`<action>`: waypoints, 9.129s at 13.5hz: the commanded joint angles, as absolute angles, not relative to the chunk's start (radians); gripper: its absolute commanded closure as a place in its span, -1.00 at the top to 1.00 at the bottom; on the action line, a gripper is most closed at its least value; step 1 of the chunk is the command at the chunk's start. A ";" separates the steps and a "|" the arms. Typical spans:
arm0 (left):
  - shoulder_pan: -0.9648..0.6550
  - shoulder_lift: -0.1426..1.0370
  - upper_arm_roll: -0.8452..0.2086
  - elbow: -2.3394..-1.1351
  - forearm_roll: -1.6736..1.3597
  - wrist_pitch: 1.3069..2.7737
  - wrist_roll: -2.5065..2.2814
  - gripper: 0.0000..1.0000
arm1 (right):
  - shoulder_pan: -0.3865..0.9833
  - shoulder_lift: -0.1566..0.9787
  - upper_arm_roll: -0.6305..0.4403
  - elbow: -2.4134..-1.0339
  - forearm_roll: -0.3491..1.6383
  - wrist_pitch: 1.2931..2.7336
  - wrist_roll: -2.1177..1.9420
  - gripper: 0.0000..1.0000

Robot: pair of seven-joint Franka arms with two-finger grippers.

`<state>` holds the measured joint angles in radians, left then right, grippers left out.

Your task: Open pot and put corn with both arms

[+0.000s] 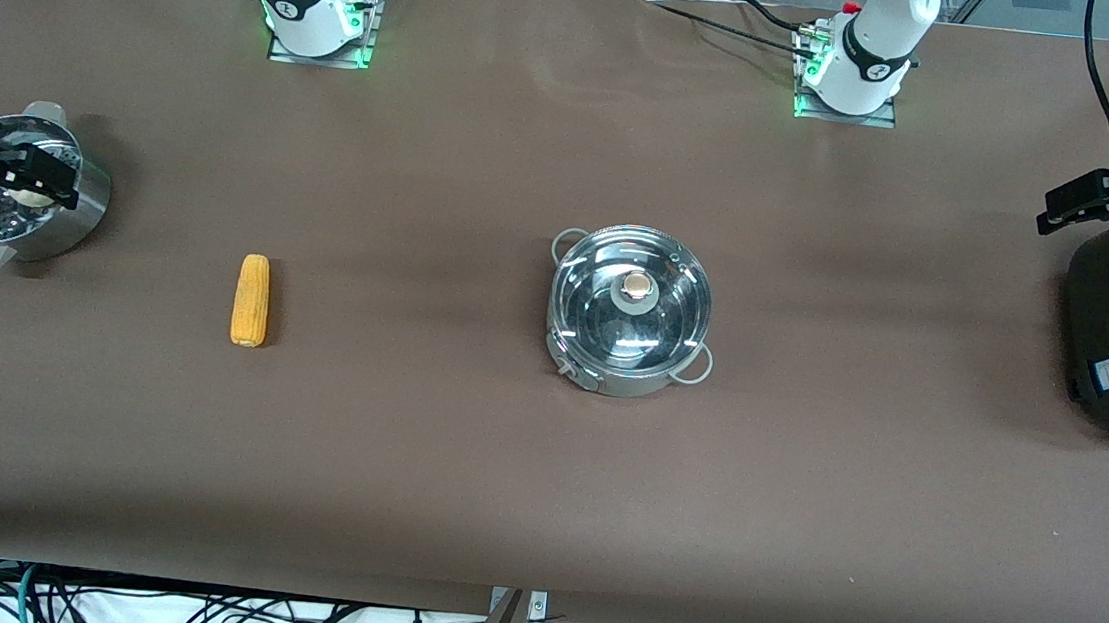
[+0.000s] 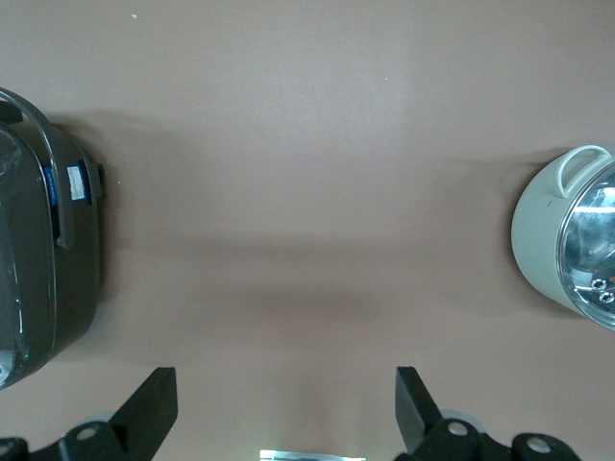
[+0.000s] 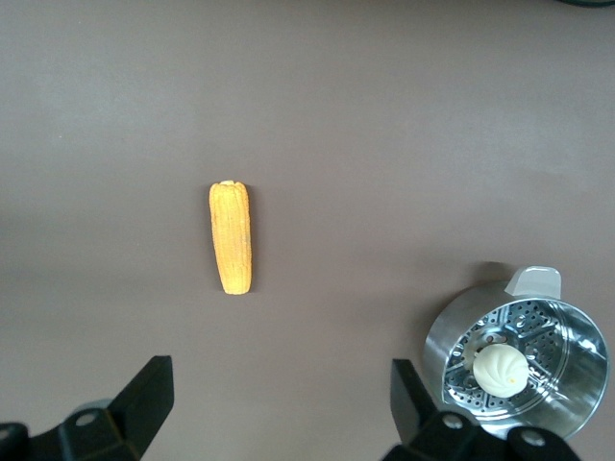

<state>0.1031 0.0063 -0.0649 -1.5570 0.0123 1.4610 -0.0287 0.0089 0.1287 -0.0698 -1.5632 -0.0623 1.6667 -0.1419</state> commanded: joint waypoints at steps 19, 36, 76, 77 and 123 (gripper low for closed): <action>0.106 0.009 -0.064 -1.537 -0.006 1.447 -0.018 1.00 | 0.038 0.288 -0.064 -1.529 0.047 1.746 -0.132 1.00; 0.061 0.046 -0.054 -1.582 -0.043 1.447 -0.014 1.00 | 0.106 0.488 -0.063 -1.795 0.075 2.264 -0.057 1.00; -0.342 0.532 -0.344 -1.560 0.084 2.010 -0.939 0.78 | 0.104 0.350 -0.041 -1.947 0.075 2.308 -0.092 -1.00; -0.342 0.532 -0.342 -1.560 0.090 2.010 -0.939 0.78 | 0.104 0.348 -0.041 -1.898 0.075 2.237 -0.091 -1.00; 0.098 0.193 -0.229 -1.871 0.046 1.913 -0.028 -1.00 | 0.707 0.790 -0.040 -0.979 0.074 1.950 0.803 -1.00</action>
